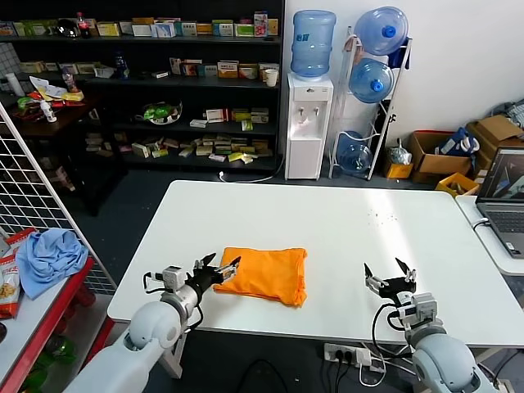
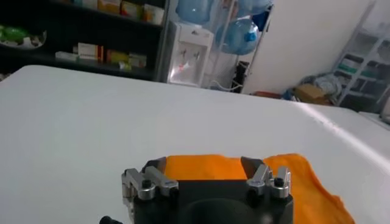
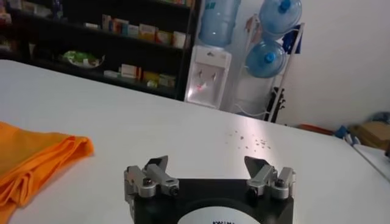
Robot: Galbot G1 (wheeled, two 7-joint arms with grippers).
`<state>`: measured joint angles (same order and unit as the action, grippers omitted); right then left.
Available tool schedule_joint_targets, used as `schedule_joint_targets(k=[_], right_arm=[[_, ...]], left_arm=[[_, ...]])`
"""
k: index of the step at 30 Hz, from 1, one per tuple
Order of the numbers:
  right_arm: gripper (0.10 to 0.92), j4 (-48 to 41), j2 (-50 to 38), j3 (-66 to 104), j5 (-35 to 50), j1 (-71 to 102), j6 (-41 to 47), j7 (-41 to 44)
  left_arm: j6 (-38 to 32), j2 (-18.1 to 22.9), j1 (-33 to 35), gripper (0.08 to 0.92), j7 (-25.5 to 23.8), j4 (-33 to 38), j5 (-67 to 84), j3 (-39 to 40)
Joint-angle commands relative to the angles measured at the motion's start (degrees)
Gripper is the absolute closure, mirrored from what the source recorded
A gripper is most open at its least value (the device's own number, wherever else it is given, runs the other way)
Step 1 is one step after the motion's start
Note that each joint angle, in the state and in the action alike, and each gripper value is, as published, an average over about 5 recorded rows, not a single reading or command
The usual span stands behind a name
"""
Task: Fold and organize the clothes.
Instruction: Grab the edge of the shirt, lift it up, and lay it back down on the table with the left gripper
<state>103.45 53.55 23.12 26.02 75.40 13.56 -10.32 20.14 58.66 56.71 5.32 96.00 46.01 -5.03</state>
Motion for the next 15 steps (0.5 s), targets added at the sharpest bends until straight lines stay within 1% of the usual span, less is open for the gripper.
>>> schedule_joint_targets(k=[1, 15], right_arm=[[0.203, -0.6, -0.56, 0.28, 1.16, 0.15, -0.24, 1.01], [0.203, -0.06, -0.5, 1.01, 1.14, 1.26, -0.23, 0.89]], left_arm=[[7.46, -2.41, -0.14, 0.177, -5.27, -4.75, 4.17, -5.72], [7.41, 2.87, -2.98, 0.177, -7.64, -9.69, 4.55, -3.1]])
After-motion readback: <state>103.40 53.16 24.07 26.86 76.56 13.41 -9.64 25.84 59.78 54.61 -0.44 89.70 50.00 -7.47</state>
